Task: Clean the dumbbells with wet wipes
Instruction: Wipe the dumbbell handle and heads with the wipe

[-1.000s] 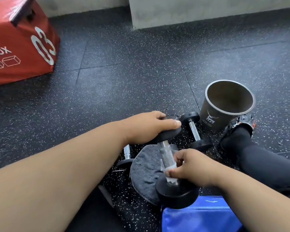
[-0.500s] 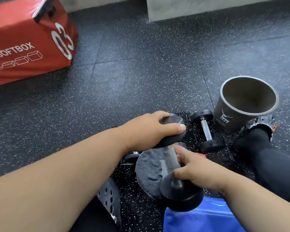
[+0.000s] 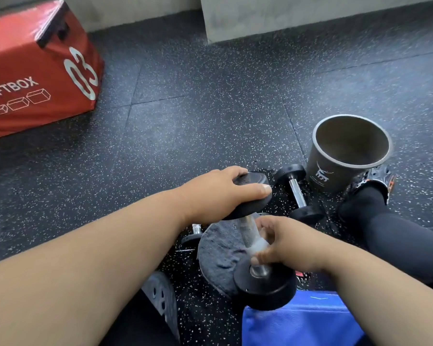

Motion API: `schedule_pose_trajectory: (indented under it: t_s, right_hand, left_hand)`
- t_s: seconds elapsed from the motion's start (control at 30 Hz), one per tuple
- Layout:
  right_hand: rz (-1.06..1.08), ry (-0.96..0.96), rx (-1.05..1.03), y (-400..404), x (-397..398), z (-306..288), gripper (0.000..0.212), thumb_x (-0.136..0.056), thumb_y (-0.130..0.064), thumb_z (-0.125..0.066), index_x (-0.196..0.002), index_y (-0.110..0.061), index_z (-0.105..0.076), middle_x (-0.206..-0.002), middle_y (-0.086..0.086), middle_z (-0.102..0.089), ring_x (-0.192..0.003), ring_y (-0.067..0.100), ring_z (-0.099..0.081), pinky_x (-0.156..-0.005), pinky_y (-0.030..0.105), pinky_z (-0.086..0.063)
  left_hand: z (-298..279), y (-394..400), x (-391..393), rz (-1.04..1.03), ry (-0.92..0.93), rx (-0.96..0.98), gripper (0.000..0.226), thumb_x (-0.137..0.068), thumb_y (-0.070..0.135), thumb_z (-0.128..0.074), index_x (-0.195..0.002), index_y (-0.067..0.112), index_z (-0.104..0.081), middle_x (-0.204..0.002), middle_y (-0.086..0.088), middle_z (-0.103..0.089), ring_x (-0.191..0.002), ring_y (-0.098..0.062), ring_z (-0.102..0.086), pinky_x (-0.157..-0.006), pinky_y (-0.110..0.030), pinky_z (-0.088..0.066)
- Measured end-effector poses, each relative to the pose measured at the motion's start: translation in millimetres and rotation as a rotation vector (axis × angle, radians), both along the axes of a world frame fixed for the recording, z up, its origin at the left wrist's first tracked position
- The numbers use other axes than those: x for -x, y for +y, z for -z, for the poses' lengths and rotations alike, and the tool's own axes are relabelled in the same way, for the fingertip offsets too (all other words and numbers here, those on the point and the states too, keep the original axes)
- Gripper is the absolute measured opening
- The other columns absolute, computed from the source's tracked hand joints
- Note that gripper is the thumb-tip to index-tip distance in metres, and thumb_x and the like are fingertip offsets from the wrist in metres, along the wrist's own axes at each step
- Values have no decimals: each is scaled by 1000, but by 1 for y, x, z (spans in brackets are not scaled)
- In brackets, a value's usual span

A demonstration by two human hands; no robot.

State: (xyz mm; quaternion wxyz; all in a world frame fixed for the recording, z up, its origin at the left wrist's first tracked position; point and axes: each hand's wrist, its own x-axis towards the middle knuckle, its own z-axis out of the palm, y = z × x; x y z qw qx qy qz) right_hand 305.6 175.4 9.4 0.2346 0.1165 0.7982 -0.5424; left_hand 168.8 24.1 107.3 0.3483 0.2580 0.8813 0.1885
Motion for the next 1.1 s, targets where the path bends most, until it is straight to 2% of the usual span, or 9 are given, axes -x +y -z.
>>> schedule_pose_trajectory:
  t_s: [0.07, 0.13, 0.3, 0.4, 0.5, 0.6, 0.7, 0.87, 1.1]
  right_hand:
    - [8, -36, -9, 8, -1, -2, 45, -70, -17, -99, -103, -29, -72, -88, 0, -74, -70, 4, -64, -69, 24, -51]
    - [20, -48, -47, 12, -1, -4, 46, -67, -18, -101, -103, -25, -73, -82, -5, -70, -64, 1, -61, -61, 16, -47]
    - [17, -42, -125, 11, 1, -4, 45, -68, -20, -100, -100, -25, -69, -85, 6, -77, -61, 7, -62, -54, 22, -45]
    - [27, -37, -169, 11, -1, -6, 44, -73, -14, -97, -96, -21, -61, -84, 3, -79, -58, 4, -63, -52, 18, -44]
    - [73, -41, -189, 11, -4, -9, 43, -74, -9, -94, -89, -16, -54, -80, -2, -80, -57, 1, -63, -53, 16, -44]
    - [76, -33, -216, 10, -7, -13, 34, -75, -9, -92, -83, -17, -60, -69, -9, -75, -53, -3, -59, -50, 13, -42]
    - [71, -12, -259, 6, -9, -18, 28, -72, -18, -89, -85, -20, -64, -73, -12, -75, -55, -2, -60, -53, 18, -48]
    - [67, -15, -343, -4, -11, -22, 47, -62, -43, -96, -90, -28, -60, -79, -16, -77, -67, 3, -70, -69, 32, -59]
    - [104, -82, -319, -2, -11, -9, 39, -66, -44, -98, -83, -20, -72, -75, -11, -78, -66, 7, -70, -65, 28, -54]
  left_hand:
    - [0, -2, 1, -1, -3, 1, 102, -63, 101, -48, -152, 50, -44, -142, 7, -61, -124, -18, -63, -113, -44, -47]
    - [-1, -3, 1, -1, -12, -5, 102, -64, 100, -49, -153, 48, -45, -140, 8, -63, -122, -17, -64, -111, -44, -48]
    - [-4, -6, 2, 9, -27, -19, 93, -76, 93, -54, -155, 43, -45, -141, 11, -63, -122, -14, -63, -112, -41, -47]
    - [-4, -6, 3, 10, -23, -20, 85, -83, 88, -56, -154, 42, -46, -140, 10, -64, -121, -15, -63, -111, -40, -47]
    - [-4, -4, 3, 7, -22, -18, 96, -73, 94, -53, -154, 43, -46, -140, 11, -64, -122, -15, -64, -112, -41, -47]
    - [-4, -2, 3, 10, -22, -9, 100, -69, 96, -51, -154, 43, -46, -141, 11, -64, -123, -15, -63, -113, -42, -46]
    - [-4, 2, 2, 12, -23, -16, 97, -72, 92, -53, -154, 41, -46, -142, 11, -63, -124, -14, -63, -113, -41, -46]
    - [-2, 7, 3, 14, -19, -17, 102, -67, 96, -52, -154, 43, -47, -141, 12, -64, -124, -14, -63, -113, -42, -47]
    - [-5, 12, 3, 18, -22, -11, 96, -76, 89, -55, -157, 39, -45, -146, 12, -61, -127, -14, -61, -114, -38, -44]
